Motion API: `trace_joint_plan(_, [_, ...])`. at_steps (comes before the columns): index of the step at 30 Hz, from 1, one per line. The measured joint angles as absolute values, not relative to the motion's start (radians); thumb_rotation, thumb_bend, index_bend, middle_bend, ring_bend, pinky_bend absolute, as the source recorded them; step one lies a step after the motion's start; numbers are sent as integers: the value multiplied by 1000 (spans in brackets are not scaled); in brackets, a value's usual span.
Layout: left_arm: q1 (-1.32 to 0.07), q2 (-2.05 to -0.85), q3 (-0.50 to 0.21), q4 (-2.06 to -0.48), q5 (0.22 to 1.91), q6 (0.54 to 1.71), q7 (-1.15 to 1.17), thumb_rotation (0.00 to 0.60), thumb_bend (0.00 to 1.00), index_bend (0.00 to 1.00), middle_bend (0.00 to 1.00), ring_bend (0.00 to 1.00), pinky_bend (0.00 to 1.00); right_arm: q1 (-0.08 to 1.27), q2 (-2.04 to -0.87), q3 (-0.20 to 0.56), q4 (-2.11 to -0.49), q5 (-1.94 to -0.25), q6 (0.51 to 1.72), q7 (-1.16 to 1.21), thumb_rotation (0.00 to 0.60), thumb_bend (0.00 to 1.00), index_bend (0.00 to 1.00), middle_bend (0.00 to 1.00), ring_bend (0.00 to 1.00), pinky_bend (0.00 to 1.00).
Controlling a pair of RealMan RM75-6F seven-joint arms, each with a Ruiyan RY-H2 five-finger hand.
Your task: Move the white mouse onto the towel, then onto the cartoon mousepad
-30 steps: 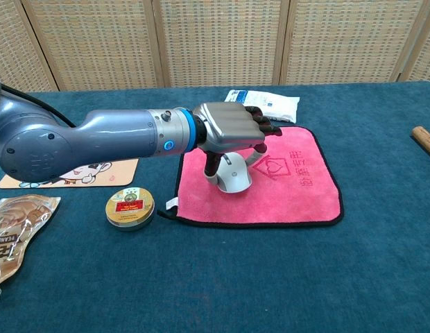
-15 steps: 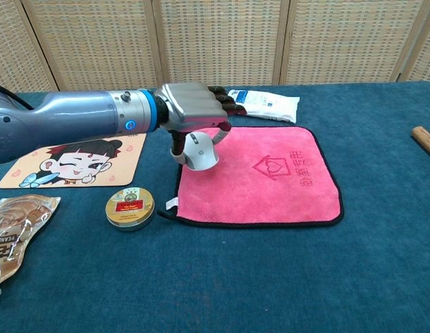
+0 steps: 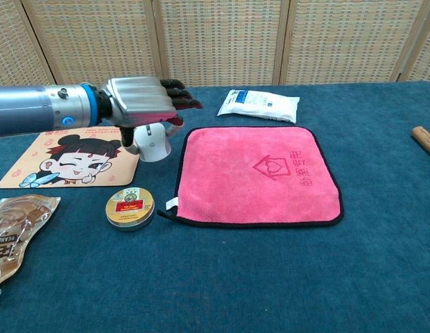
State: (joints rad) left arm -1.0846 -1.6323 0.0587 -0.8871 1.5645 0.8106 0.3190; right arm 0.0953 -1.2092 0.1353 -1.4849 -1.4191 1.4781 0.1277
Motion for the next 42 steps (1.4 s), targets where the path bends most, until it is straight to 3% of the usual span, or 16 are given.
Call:
trace_joint_plan(16, [-944,-1621,198,-573,1704,966,67,600,117,657,0,0,0,97,-1225,133,-1495,-1418,1482,58,600,2,59,0,0,0])
trace_joint_plan(32, [-877,-1712,286,-254,1811,1043,-15,600,115,657,0,0,0,96,-1233,133,-1502,-1419,1489,23,600,2,59,0,0,0])
trace_joint_plan(42, [-864,-1774,320,-159,1856,1085,-52,600,107,612,0,0,0,95,-1237,137,-1497,-1417,1494,24,600,2,59,0,0,0])
